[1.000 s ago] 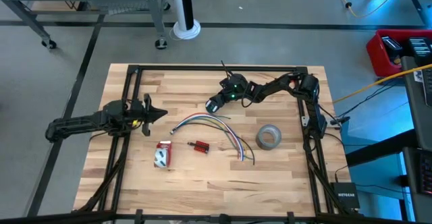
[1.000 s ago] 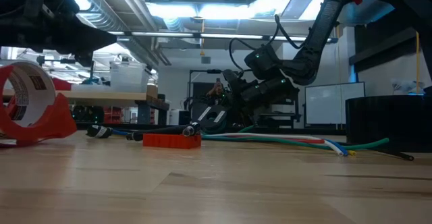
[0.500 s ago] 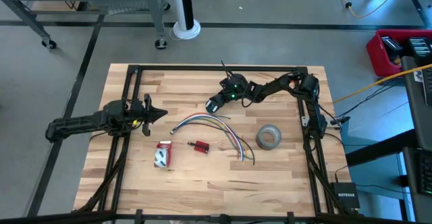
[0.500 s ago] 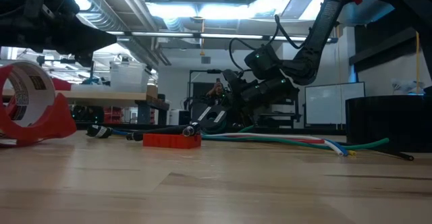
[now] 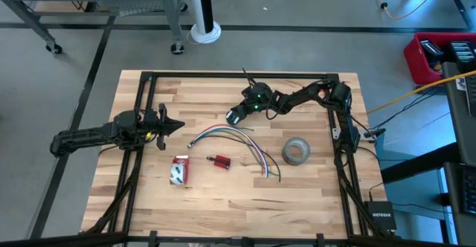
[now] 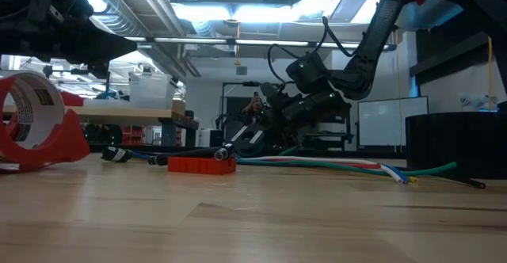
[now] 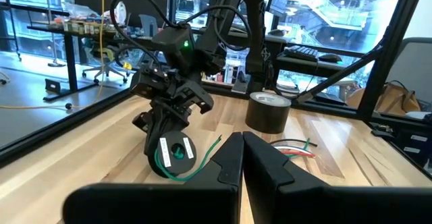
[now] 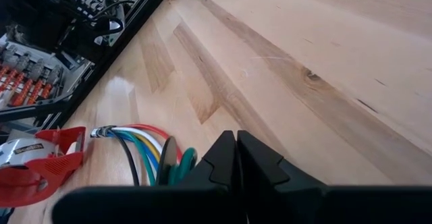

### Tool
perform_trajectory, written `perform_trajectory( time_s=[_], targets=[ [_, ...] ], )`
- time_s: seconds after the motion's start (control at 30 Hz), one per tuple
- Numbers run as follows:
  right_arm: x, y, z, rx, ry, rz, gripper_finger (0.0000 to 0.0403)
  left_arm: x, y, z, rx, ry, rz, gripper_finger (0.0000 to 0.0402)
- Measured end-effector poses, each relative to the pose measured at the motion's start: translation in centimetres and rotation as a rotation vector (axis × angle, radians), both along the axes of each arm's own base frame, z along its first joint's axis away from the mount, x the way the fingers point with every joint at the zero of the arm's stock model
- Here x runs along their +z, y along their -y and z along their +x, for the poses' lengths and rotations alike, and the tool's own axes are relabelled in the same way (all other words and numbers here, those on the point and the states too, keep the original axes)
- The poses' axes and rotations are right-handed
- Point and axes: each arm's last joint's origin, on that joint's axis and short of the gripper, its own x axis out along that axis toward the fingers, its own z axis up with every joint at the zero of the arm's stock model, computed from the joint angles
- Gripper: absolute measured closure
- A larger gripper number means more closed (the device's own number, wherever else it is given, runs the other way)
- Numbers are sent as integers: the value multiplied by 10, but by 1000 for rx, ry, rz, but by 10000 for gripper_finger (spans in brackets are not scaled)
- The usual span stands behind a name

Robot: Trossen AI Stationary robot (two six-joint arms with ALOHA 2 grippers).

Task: Coil cords
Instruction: Coil the green wire onto the black spool, then return to Home Position

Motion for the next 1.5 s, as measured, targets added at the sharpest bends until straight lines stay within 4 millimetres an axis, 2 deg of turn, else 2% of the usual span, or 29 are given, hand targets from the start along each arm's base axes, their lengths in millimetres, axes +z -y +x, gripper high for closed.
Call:
perform_trajectory(
  time_s=[0.13, 0.5, 0.6, 0.7, 0.87, 1.0, 1.13, 1.23, 1.5],
  targets=[
    [0, 0, 0, 2, 0, -1, 369, 0, 0, 0, 0, 0, 0, 398],
    [2, 4, -3, -68, -30, -20, 247, 0, 0, 0, 0, 0, 0, 398],
    [11, 8, -8, -88, -58, -11, 234, 0, 0, 0, 0, 0, 0, 398],
    [30, 12, -12, -105, -37, -23, 231, 0, 0, 0, 0, 0, 0, 398],
    [46, 7, -17, -86, -57, -16, 230, 0, 0, 0, 0, 0, 0, 398],
    [62, -5, -20, -14, -40, -49, 230, 0, 0, 0, 0, 0, 0, 398],
    [70, -22, -34, 18, -29, -84, 230, 0, 0, 0, 0, 0, 0, 398],
    [74, -35, -49, 33, -12, -94, 230, 0, 0, 0, 0, 0, 0, 398],
    [64, -77, -104, 90, 89, -131, 230, 0, 0, 0, 0, -1, 0, 398]
  ],
)
